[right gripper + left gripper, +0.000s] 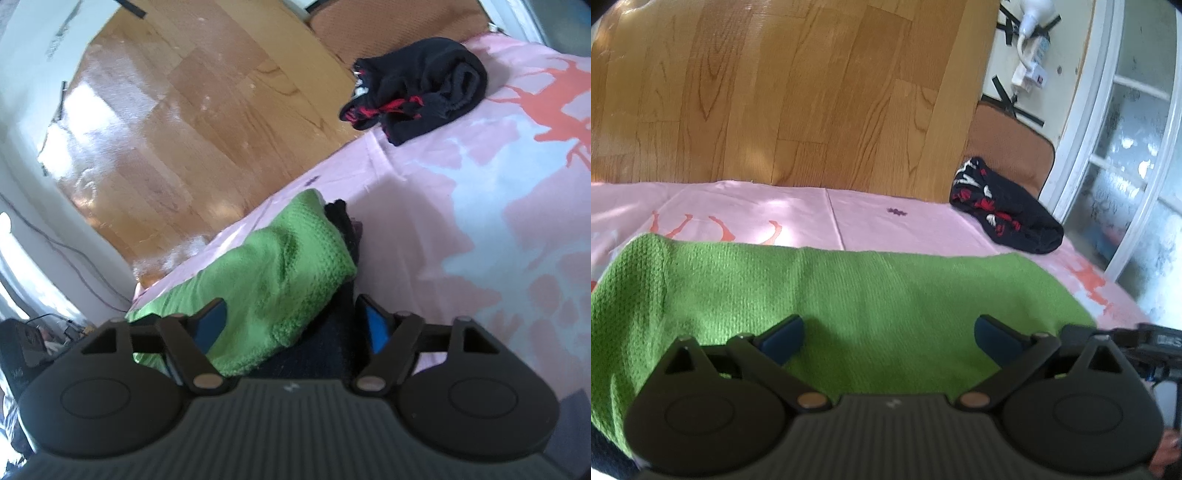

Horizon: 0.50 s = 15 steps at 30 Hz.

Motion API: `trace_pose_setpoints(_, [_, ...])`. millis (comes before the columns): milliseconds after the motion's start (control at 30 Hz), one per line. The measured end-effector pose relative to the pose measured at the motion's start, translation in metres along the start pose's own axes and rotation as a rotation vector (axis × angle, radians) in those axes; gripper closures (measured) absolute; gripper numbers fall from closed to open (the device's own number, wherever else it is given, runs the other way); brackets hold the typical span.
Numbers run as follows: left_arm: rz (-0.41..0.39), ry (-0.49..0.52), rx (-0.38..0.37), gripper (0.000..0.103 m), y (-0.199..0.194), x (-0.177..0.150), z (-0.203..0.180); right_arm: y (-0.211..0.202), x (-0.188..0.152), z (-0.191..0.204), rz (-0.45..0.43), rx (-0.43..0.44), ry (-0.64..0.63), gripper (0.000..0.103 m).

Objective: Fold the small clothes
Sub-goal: 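Grasp the folded sweater bundle with both grippers and lift it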

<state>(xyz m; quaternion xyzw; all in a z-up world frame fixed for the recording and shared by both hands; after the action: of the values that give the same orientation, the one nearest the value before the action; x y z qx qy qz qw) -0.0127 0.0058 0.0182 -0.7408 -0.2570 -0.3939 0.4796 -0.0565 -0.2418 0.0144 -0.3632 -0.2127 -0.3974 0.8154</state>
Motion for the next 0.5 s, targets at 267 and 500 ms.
trace_pose_setpoints(267, [-0.004, -0.013, -0.028, 0.002, -0.002, 0.0, 0.004, -0.003, 0.011, 0.006, 0.024, 0.044, 0.098, 0.076])
trace_pose_setpoints(500, [-0.212, -0.208, -0.038, 0.001, -0.073, 0.019, 0.066, 0.001, 0.031, 0.087, 0.015, 0.173, -0.127, 0.077])
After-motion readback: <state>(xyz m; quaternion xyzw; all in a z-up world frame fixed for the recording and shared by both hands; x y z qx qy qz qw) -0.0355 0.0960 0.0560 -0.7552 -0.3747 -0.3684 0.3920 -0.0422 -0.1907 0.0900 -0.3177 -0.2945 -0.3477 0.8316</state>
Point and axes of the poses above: each gripper's, at about its wrist camera, not at the fingertips, and y roughly the way its jaws point, z to its left, x to its top, the point moved 1 cm from there along y, roughly the way its jaws point, and after that the axes turned 1 degree about x, right-handed, at the moved point
